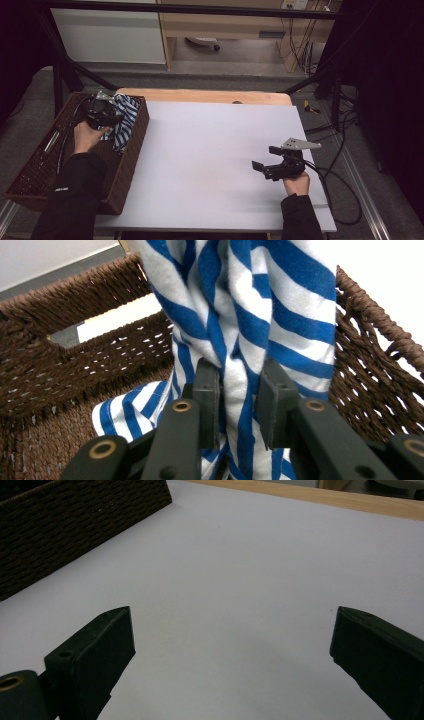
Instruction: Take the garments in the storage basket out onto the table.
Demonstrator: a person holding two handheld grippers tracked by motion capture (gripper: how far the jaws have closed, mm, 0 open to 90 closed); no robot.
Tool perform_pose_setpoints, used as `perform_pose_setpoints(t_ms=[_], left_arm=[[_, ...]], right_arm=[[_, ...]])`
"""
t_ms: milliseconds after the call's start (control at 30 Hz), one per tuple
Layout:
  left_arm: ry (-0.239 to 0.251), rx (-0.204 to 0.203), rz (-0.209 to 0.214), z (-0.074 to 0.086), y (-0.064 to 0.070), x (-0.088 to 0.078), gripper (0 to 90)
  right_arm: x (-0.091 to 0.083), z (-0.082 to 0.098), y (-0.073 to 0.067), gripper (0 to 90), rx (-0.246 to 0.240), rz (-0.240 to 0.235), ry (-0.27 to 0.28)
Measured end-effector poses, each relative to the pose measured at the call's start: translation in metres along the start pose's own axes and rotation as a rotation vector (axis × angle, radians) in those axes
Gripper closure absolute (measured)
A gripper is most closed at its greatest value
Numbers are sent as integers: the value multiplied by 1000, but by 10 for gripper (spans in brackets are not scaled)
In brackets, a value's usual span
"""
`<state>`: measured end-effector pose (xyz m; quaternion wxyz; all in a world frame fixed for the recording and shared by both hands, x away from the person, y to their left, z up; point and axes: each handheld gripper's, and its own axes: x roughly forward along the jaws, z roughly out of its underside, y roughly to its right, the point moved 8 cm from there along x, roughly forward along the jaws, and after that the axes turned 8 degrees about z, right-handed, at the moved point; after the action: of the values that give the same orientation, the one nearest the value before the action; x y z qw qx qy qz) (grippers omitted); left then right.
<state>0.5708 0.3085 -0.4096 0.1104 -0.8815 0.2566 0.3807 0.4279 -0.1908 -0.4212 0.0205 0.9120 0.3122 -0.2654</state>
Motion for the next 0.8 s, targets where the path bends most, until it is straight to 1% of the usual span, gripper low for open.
perform_pose_setpoints(t_ms=[33,100,200,333,367,433,500,567,667,800], left_arm=[[-1,-1,12,0,1,0,753],[-6,4,10,1,1,0,777],[-2,7,7,0,2,0,800],[1,-5,11,-1,2,-1,827],[7,-16,16,-1,2,-2,831],[7,-26,22,-1,2,-3,837],[8,-38,17,-1,1,-4,841],[15,-56,24,-1,0,-5,844],[17,-69,24,-1,-1,-7,846],[18,-72,22,-1,-1,-9,848]], right_arm=[[0,0,0,45,0,-1,1],[0,0,0,45,-2,0,3],[0,0,0,45,0,0,1],[0,0,0,45,0,-1,1],[0,0,0,45,-2,1,4],[0,0,0,45,-1,1,4],[0,0,0,45,-2,0,4],[0,0,0,45,-2,1,3],[0,0,0,45,-2,2,4],[0,0,0,45,-1,2,4]])
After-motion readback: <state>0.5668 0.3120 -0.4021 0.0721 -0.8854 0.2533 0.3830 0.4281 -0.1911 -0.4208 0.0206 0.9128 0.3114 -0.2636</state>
